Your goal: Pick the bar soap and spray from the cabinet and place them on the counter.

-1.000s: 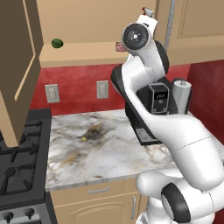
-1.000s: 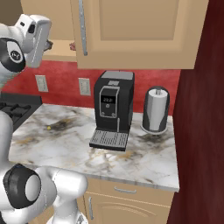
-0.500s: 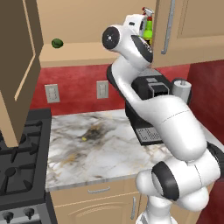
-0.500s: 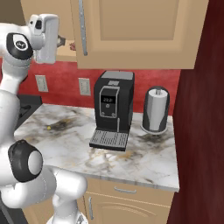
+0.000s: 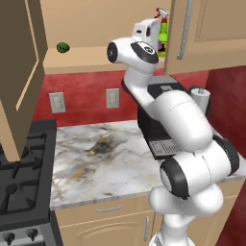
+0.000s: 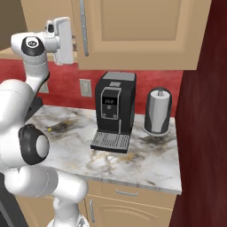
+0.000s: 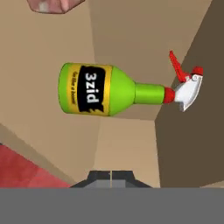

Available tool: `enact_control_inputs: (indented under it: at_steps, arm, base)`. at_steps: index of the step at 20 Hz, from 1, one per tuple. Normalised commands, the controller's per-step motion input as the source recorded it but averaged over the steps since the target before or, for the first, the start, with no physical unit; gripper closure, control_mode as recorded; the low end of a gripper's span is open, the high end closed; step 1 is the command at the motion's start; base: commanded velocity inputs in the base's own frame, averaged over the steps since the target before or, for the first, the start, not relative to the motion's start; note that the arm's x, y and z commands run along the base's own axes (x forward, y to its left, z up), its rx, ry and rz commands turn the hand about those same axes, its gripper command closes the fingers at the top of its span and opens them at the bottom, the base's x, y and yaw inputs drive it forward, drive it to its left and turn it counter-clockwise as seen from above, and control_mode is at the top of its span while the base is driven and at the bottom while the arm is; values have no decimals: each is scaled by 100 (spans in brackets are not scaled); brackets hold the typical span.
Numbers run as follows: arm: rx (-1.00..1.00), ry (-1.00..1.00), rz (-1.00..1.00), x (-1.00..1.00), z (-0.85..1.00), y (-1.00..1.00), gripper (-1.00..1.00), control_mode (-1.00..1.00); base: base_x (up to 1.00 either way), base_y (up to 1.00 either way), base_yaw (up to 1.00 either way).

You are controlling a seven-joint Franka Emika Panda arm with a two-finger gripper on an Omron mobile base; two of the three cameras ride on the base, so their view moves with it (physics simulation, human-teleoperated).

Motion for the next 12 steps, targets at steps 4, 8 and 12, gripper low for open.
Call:
enact_control_inputs:
  at_steps: [4,8,12]
  arm:
    - [-14,2,-26,22,-3,-43,100,-100]
    - [-9,1,-30,2,0,-51,100,-100]
    - [-2,-1,-32,-14,0,-45,100,-100]
  base:
    - [0,0,0]
    - [0,0,0]
    - [0,0,0]
